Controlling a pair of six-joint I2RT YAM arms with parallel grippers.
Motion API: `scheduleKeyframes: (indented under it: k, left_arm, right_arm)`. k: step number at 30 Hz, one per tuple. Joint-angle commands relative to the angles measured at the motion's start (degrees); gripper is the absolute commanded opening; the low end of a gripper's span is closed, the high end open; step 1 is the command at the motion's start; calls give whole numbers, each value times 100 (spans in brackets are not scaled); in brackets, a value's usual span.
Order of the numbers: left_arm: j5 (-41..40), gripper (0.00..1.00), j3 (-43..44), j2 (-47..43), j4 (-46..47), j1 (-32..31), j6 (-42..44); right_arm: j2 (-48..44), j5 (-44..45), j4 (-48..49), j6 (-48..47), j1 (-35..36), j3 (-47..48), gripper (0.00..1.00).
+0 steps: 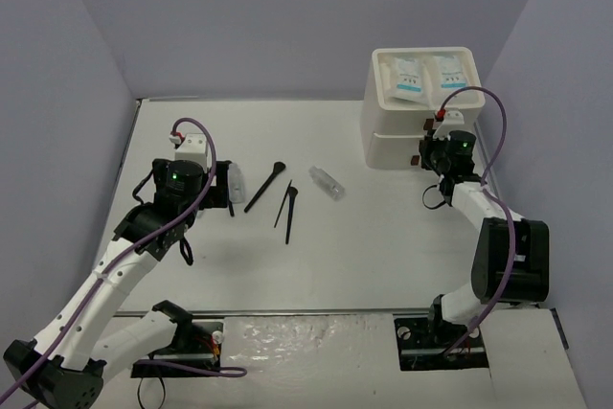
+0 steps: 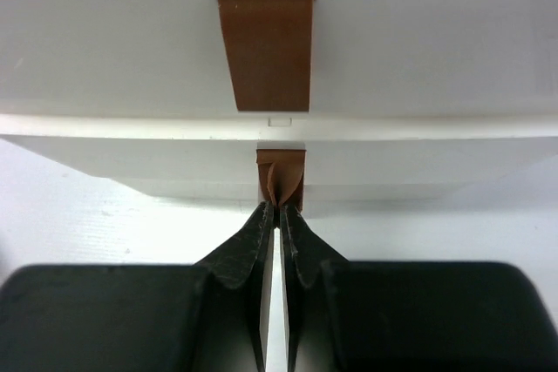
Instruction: Organize the makeup
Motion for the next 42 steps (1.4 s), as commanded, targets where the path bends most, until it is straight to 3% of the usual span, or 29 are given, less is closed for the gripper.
scheduleKeyframes:
  k: [1, 10, 22, 24, 28, 30, 35, 42]
  left_arm:
    - [-19, 97, 172, -140, 143, 43, 18]
    - [32, 97, 171, -202, 143, 48, 6]
    - [75, 97, 156, -221, 143, 49, -28]
    - [77, 97, 154, -210, 135, 49, -20]
    - [69, 97, 163, -205, 136, 49, -20]
    - [67, 97, 163, -192, 118, 50, -21]
    - [43, 97, 172, -184, 108, 49, -28]
    - [-23, 97, 172, -184, 95, 49, -11]
  right_arm:
    - [-834, 202, 345, 213, 56, -304, 0]
    - [-1949, 478, -233, 754, 62, -983, 0]
    - [-2815, 700, -1159, 1142, 78, -1090, 2]
    - [-2869, 690, -1229, 1181, 105, -1061, 8]
    - [-3069, 754, -1507, 1269, 230, -844, 46]
    - [-3136, 792, -1634, 1322, 322, -708, 55]
    - [-3097, 1275, -2236, 1626, 1308, -62, 64]
    - [-2219, 2854, -2316, 2413, 3714, 390, 67]
